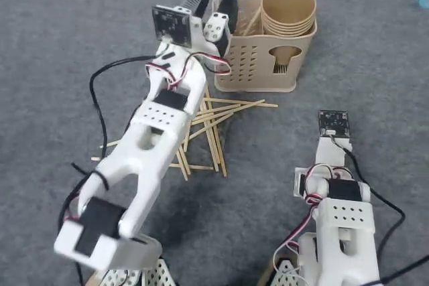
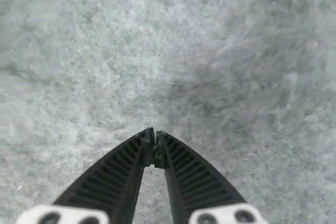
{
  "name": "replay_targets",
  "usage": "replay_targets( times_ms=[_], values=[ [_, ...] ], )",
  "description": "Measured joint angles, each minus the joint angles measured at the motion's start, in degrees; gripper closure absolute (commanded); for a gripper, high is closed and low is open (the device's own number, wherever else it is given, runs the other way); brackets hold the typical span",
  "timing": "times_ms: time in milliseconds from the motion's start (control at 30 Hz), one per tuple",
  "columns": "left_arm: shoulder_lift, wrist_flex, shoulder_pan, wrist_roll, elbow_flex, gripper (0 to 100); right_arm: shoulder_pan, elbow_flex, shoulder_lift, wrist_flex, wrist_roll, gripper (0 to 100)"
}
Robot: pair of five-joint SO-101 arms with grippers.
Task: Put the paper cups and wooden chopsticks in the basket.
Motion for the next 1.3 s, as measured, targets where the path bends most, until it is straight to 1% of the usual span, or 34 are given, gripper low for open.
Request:
replay_targets(
  times_ms=[167, 233, 333, 433, 533, 600, 700, 767, 867, 967, 1033, 1133, 1267, 1300],
  values=[
    [-8.70, 7.74, 0.09, 1.85, 0.09, 86, -0.09, 0.00, 0.00, 0.00, 0.00, 99.0],
    [-13.19, 12.57, -0.79, 2.90, -0.44, 86, -0.09, 0.00, 0.00, 0.00, 0.00, 99.0],
    [-19.60, 23.65, -3.69, 4.92, -3.96, 86, -0.18, 0.00, 0.00, 0.00, 0.00, 99.0],
    [-23.82, 38.07, -8.09, 7.74, -9.23, 86, -0.18, 0.00, 0.00, 0.00, 0.00, 99.0],
    [-24.97, 52.04, -13.01, 10.90, -12.40, 86, -0.18, 0.00, 0.00, 0.00, 0.00, 99.0],
    [-25.14, 58.29, -15.74, 13.27, -12.48, 86, -0.18, 0.00, 0.00, 0.00, 0.00, 99.0],
    [-25.14, 63.82, -18.20, 15.74, -10.55, 86, -0.18, 0.00, 0.00, 0.00, 0.00, 99.0],
    [-25.23, 65.76, -18.81, 16.62, -7.03, 86, -0.18, 0.00, 0.00, 0.00, 0.00, 99.0],
    [-25.23, 65.93, -18.81, 16.53, 0.18, 86, -0.18, 1.14, -0.09, 0.00, 0.00, 99.0],
    [-24.79, 61.54, -18.81, 16.88, 8.35, 86, -0.18, 1.23, -0.18, 0.00, 0.00, 99.0],
    [-22.07, 57.76, -19.60, 18.29, 11.25, 86, -0.18, 1.23, -0.18, 0.00, 0.00, 99.0],
    [-15.12, 55.30, -20.40, 19.78, 11.43, 88, -0.18, 1.23, -0.18, 0.00, 0.00, 99.0],
    [-2.99, 55.03, -20.13, 21.27, 7.56, 99, -0.18, 1.23, -0.18, 0.00, 0.00, 99.0],
    [-0.09, 54.95, -20.13, 21.63, 6.07, 99, -0.18, 1.23, -0.18, 0.00, 0.00, 99.0]
  ],
)
